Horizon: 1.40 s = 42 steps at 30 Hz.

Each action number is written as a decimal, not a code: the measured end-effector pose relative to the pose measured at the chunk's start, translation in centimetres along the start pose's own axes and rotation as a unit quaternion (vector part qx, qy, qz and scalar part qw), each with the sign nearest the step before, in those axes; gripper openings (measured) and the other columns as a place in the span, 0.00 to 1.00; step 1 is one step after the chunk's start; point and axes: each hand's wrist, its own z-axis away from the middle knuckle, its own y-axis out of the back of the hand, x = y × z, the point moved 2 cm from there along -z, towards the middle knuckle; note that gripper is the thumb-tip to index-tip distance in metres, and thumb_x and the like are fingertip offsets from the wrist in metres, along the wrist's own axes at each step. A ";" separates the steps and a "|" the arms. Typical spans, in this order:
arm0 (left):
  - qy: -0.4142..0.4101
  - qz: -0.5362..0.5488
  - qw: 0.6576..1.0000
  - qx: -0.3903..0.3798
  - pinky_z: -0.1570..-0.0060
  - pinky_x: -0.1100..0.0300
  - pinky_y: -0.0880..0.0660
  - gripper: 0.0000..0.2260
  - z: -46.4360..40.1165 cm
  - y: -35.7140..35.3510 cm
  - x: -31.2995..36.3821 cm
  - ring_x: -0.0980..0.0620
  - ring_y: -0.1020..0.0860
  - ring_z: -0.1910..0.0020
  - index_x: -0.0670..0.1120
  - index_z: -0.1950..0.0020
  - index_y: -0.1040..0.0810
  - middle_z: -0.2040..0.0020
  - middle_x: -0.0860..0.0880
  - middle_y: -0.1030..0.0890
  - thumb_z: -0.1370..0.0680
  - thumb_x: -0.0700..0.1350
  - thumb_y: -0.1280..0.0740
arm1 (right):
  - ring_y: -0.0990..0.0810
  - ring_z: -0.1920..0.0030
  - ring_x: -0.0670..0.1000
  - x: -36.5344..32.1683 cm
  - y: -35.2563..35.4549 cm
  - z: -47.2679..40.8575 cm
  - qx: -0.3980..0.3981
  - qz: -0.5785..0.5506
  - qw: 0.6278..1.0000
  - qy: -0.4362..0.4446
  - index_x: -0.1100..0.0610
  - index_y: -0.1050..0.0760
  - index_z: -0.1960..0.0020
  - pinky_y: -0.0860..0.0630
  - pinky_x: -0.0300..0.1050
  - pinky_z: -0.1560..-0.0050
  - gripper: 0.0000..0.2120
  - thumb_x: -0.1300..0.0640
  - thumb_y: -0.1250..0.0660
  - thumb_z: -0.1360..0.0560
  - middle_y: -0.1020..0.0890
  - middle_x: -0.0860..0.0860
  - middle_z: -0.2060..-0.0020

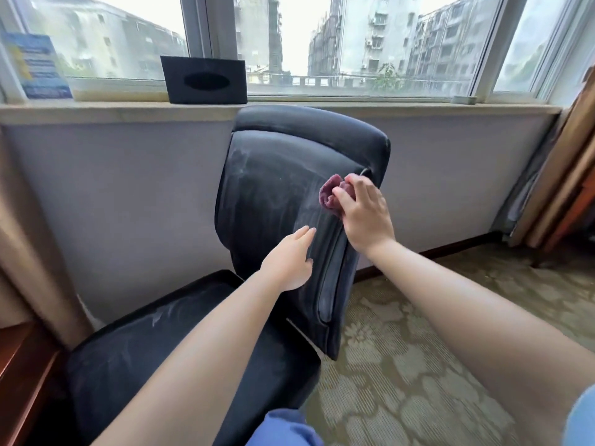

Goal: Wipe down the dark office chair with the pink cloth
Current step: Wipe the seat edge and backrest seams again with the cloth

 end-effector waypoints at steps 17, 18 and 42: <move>0.041 0.020 0.999 0.016 0.30 0.63 0.41 0.32 -4.3 -0.5 -2.8 0.55 0.46 0.24 0.47 0.22 0.48 0.22 0.54 0.49 0.25 0.31 0.46 | 0.27 0.35 0.58 2.1 -9.0 4.2 -0.083 0.064 0.952 0.289 0.58 0.21 0.41 0.34 0.52 0.33 0.19 0.62 0.34 0.31 0.23 0.55 0.37; 0.047 0.027 0.998 0.020 0.30 0.63 0.41 0.33 -4.6 -0.4 -2.9 0.55 0.46 0.24 0.47 0.22 0.48 0.22 0.55 0.49 0.25 0.30 0.47 | 0.27 0.35 0.59 2.8 -8.1 1.8 -0.031 0.064 0.969 0.237 0.59 0.21 0.41 0.36 0.52 0.32 0.18 0.64 0.36 0.30 0.23 0.56 0.38; 0.068 0.053 0.996 0.014 0.36 0.59 0.32 0.35 -7.9 -0.2 -3.3 0.55 0.44 0.25 0.50 0.22 0.52 0.22 0.59 0.54 0.26 0.31 0.46 | 0.23 0.41 0.61 2.8 -7.6 -5.4 0.039 0.046 0.991 0.120 0.64 0.22 0.42 0.37 0.52 0.35 0.19 0.62 0.42 0.30 0.21 0.59 0.42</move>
